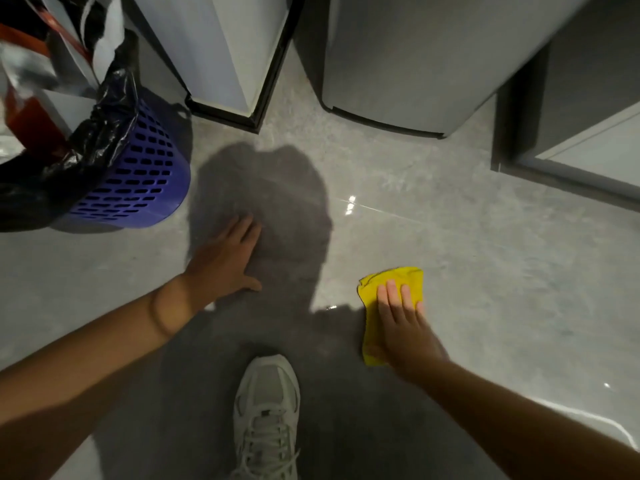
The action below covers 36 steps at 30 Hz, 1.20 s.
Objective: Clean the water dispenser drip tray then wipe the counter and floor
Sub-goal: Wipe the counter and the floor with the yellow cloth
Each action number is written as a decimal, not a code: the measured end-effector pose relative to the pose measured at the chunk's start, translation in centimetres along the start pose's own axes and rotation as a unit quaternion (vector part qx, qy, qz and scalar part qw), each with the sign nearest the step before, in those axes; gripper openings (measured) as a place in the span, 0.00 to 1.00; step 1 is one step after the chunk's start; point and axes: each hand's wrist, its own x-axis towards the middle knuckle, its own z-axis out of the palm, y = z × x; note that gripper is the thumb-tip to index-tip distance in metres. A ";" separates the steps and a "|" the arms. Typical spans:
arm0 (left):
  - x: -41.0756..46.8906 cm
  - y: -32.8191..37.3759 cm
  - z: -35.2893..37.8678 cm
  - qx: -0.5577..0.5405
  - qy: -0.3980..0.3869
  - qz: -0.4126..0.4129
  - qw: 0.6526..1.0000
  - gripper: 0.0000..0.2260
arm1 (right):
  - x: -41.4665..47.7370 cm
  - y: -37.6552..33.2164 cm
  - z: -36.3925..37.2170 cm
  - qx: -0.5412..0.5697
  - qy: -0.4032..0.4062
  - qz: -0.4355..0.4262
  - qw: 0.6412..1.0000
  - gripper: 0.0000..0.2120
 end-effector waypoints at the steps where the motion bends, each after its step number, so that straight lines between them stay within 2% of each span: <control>1: 0.1 0.0 0.0 0.001 -0.006 0.001 1.000 0.57 | -0.6 -2.1 0.8 0.058 0.006 0.056 0.997 0.59; 6: 0.5 -0.3 -0.2 -0.014 -0.022 0.011 1.000 0.59 | 2.9 -11.8 -0.4 0.260 -0.041 0.268 0.927 0.57; 10: 0.6 -0.7 -0.2 -0.001 -0.022 0.018 1.000 0.59 | 8.9 -17.2 -4.5 0.313 0.029 0.366 0.876 0.54; 14: 0.7 -0.4 -0.2 0.013 -0.015 0.011 1.000 0.59 | 17.1 -16.3 -8.7 0.411 0.118 0.440 0.790 0.56; 15: 0.8 -0.3 -0.1 0.016 -0.017 0.012 1.000 0.59 | 18.5 -15.4 -9.5 0.419 0.120 0.435 0.788 0.56; 16: 0.9 -0.3 -0.1 0.016 -0.020 0.015 1.000 0.59 | 19.7 -14.1 -10.0 0.393 0.130 0.429 0.803 0.55; 18: 1.0 -0.4 -0.1 0.015 -0.026 0.020 0.999 0.59 | 21.7 -11.0 -10.4 0.312 0.107 0.376 0.866 0.56; 20: 1.1 -0.5 -0.1 0.013 -0.028 0.021 0.999 0.59 | 23.8 -6.7 -10.2 0.218 0.072 0.214 0.949 0.55; 21: 1.1 -0.5 -0.1 0.011 -0.028 0.020 0.999 0.60 | 24.5 -4.4 -10.2 0.157 0.050 0.104 0.981 0.54; 22: 1.1 -0.5 -0.1 0.011 -0.030 0.020 0.999 0.60 | 24.7 -2.4 -10.3 0.093 0.034 0.001 0.995 0.52; 23: 1.1 -0.4 -0.2 0.012 -0.033 0.021 0.999 0.60 | 24.5 -0.9 -10.5 0.029 0.024 -0.094 0.995 0.51; 25: 1.0 -0.4 -0.6 0.017 -0.043 0.016 0.999 0.60 | 23.0 -0.2 -10.6 -0.078 0.026 -0.257 0.963 0.51; 27: 1.0 -0.7 -1.2 0.029 -0.049 0.018 0.998 0.60 | 20.4 -0.7 -10.0 -0.127 0.033 -0.349 0.928 0.50; 30: 1.4 -0.7 -2.2 0.052 -0.046 0.020 0.997 0.55 | 15.1 -0.1 -7.3 -0.137 0.082 -0.355 0.921 0.52; 32: 1.8 -0.1 -2.8 0.044 -0.033 0.023 0.998 0.55 | 10.5 0.8 -4.3 -0.093 0.113 -0.308 0.940 0.50; 34: 2.3 0.8 -3.3 0.032 -0.017 0.025 0.999 0.57 | 5.5 0.5 -1.1 -0.008 0.106 -0.191 0.976 0.49; 36: 2.8 1.3 -3.3 0.026 -0.007 0.016 1.000 0.60 | 1.4 -0.9 1.1 0.063 0.063 -0.044 0.995 0.49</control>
